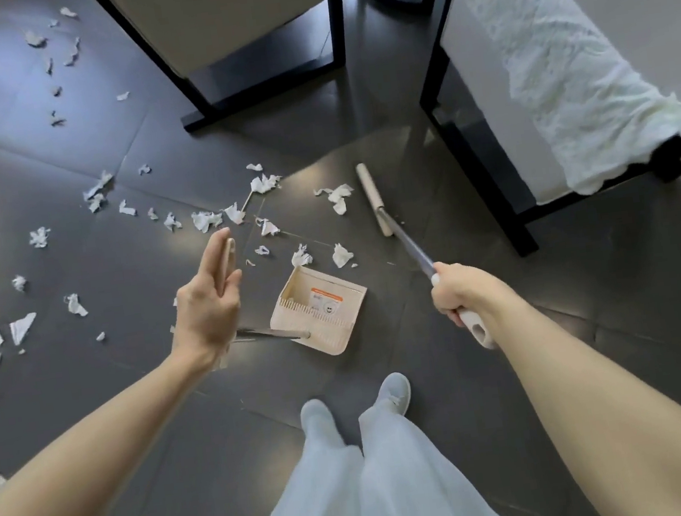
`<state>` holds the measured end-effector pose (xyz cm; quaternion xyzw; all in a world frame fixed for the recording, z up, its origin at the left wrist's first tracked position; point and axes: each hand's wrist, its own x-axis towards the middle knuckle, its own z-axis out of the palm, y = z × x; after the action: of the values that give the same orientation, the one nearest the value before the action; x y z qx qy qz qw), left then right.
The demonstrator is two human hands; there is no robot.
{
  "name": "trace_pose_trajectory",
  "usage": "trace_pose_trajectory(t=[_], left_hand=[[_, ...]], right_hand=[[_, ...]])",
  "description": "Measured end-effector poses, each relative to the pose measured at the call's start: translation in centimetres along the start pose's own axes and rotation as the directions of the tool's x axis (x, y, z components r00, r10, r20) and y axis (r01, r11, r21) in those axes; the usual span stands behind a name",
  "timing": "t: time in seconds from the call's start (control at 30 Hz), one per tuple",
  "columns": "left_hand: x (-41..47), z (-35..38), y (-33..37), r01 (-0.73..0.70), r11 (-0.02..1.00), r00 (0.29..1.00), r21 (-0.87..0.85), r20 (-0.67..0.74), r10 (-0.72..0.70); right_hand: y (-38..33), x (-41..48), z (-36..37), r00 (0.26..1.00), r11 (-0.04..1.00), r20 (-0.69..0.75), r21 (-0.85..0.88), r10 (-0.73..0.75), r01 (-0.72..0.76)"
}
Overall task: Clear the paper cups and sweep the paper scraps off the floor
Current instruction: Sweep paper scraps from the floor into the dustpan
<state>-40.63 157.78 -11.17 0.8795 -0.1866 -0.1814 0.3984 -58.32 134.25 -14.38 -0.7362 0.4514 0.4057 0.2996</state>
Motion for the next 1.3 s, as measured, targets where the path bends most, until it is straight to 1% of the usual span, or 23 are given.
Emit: trace_pose_trajectory(t=[0.07, 0.13, 0.2, 0.27, 0.33, 0.43, 0.5, 0.57, 0.67, 0.87, 0.97, 1.1, 1.2, 1.3], left_hand=[[-0.3, 0.1, 0.2, 0.005, 1.000, 1.000, -0.004, 0.004, -0.005], [-0.4, 0.2, 0.2, -0.004, 1.000, 1.000, -0.004, 0.011, 0.004], [-0.6, 0.1, -0.3, -0.005, 1.000, 1.000, -0.006, 0.026, 0.005], [-0.9, -0.5, -0.7, -0.002, 1.000, 0.999, -0.016, 0.048, 0.003], [-1.6, -1.0, -1.1, 0.016, 0.998, 0.998, -0.053, 0.064, -0.013], [-2.8, -2.1, -2.1, 0.038, 0.996, 0.998, -0.082, 0.060, -0.033], [-3.6, -2.9, -2.8, 0.054, 0.993, 0.997, -0.109, 0.051, -0.049], [-4.1, -3.8, -3.2, 0.063, 0.991, 0.998, -0.118, 0.025, -0.060], [-3.8, -5.0, -3.5, 0.073, 0.992, 0.997, -0.105, -0.002, -0.073], [-2.0, -5.7, -5.0, 0.069, 0.989, 0.998, -0.132, 0.022, -0.067], [-0.1, -5.4, -4.6, 0.041, 0.993, 0.999, -0.110, -0.022, -0.044], [1.8, -5.1, -4.4, 0.030, 0.979, 0.998, -0.201, -0.052, -0.041], [2.1, -4.7, -4.8, 0.047, 0.980, 0.997, -0.195, -0.049, -0.058], [2.7, -4.4, -4.1, 0.042, 0.995, 0.997, -0.094, -0.063, -0.048]], right_hand=[[-1.1, -0.5, 1.1, 0.995, 0.999, 0.096, 0.047, -0.028, 0.023], [-1.7, -1.5, 1.8, 0.988, 0.983, 0.154, 0.181, -0.030, 0.001], [-1.6, -2.6, 2.0, 0.980, 0.934, 0.196, 0.355, -0.035, -0.037], [-1.4, -4.0, 1.9, 0.979, 0.883, 0.198, 0.466, -0.043, -0.056], [-1.2, -4.9, 1.8, 0.984, 0.867, 0.173, 0.496, -0.038, -0.054], [-2.0, -5.6, 1.2, 0.994, 0.905, 0.110, 0.424, -0.013, -0.035], [-3.1, -5.4, 0.6, 0.999, 0.961, 0.025, 0.276, -0.025, 0.017], [-4.3, -4.4, -0.3, 0.998, 0.992, -0.053, 0.118, -0.038, 0.044], [-6.3, -2.6, -1.8, 0.993, 0.999, -0.111, -0.012, -0.046, 0.045], [-9.6, 0.4, -1.9, 0.981, 0.973, -0.171, -0.224, -0.088, 0.048], [-11.0, 2.6, -2.3, 0.980, 0.937, -0.145, -0.341, -0.133, 0.076], [-13.1, 3.4, -2.0, 0.977, 0.872, -0.051, -0.461, -0.207, 0.161], [-12.5, 1.7, -0.2, 0.980, 0.854, 0.044, -0.484, -0.194, 0.191], [-10.4, -0.7, 1.1, 0.978, 0.878, 0.149, -0.437, -0.144, 0.196]])
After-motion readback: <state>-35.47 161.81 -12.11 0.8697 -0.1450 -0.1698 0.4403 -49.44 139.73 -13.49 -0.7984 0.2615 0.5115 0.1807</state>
